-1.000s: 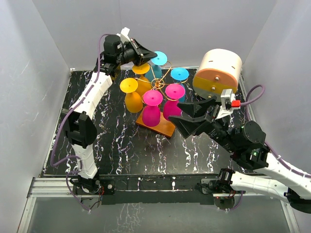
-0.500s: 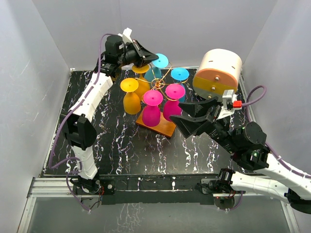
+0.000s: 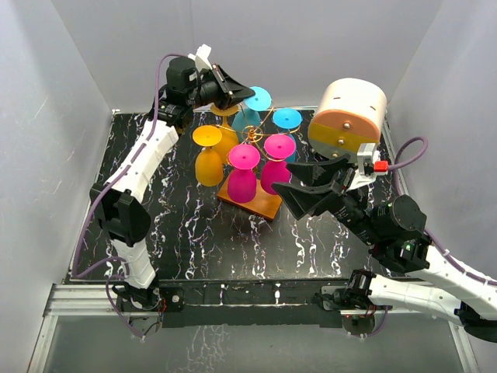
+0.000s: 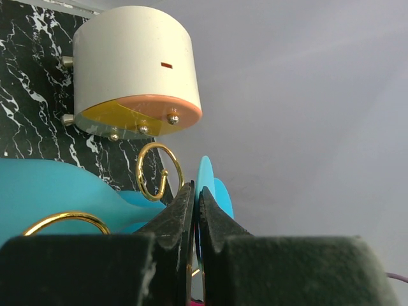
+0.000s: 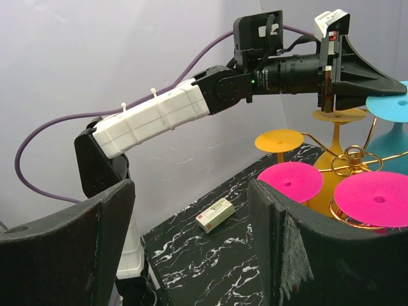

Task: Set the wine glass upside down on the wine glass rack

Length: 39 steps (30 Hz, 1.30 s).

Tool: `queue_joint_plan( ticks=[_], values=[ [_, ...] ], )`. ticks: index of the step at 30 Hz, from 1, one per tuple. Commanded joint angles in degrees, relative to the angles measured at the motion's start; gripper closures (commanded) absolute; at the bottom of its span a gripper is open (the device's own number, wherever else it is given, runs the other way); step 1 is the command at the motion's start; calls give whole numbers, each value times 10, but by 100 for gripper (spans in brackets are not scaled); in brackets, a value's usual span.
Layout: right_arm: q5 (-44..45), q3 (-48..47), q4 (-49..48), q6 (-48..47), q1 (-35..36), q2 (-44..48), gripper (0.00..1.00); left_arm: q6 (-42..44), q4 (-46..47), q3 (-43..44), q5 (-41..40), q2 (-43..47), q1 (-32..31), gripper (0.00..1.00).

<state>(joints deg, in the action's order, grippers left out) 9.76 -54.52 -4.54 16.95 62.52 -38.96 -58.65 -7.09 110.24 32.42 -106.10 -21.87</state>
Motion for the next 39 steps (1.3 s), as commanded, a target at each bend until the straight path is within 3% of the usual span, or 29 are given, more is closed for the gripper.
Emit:
queue_joint_plan(
  ticks=[1, 18, 39],
  values=[
    [9, -1, -30, 0, 2, 5, 30, -16, 22, -8, 22, 49, -5, 100],
    [17, 1, -30, 1, 2, 13, 30, -50, 49, -39, 5, 59, -25, 100],
    [25, 3, -24, 4, 2, 20, 30, -42, 32, 49, -23, -6, -39, 100]
  ],
)
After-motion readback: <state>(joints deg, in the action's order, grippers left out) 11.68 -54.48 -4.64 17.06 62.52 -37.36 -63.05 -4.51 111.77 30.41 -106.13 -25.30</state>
